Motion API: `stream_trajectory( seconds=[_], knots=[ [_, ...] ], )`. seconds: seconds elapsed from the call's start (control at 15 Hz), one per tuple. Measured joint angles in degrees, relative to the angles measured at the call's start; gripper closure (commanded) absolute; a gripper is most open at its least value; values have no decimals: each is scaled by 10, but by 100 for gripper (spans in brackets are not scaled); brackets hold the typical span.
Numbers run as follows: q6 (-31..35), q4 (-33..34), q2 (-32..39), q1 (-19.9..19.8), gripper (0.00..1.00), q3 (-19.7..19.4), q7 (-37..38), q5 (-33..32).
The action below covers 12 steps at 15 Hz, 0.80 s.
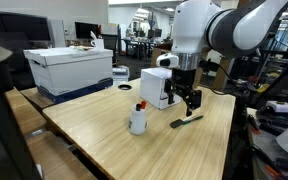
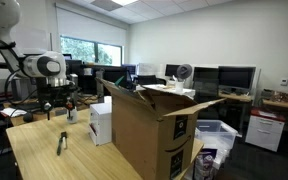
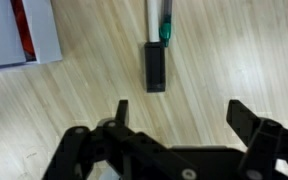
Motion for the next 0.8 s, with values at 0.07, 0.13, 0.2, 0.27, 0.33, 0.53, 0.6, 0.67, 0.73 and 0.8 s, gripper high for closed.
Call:
stream_trajectory(
  seconds=[0.07, 0.13, 0.2, 0.27, 0.33, 0.53, 0.6, 0.67, 0.73, 0.8],
  knots=[
    [2, 0, 4, 0, 0, 0, 0, -1],
    [4, 0, 8, 0, 0, 0, 0, -2],
    [4, 0, 13, 0, 0, 0, 0, -2],
    [4, 1, 18, 0, 0, 0, 0, -2],
    [4, 1, 23, 0, 0, 0, 0, -2],
    [4, 7, 41, 0, 0, 0, 1, -2],
    [4, 10, 47, 0, 0, 0, 1, -2],
    [4, 14, 53, 0, 0, 0, 3, -2],
    [4, 18, 59, 0, 0, 1, 5, -5],
    [4, 23, 65, 0, 0, 1, 9, -10]
  ],
)
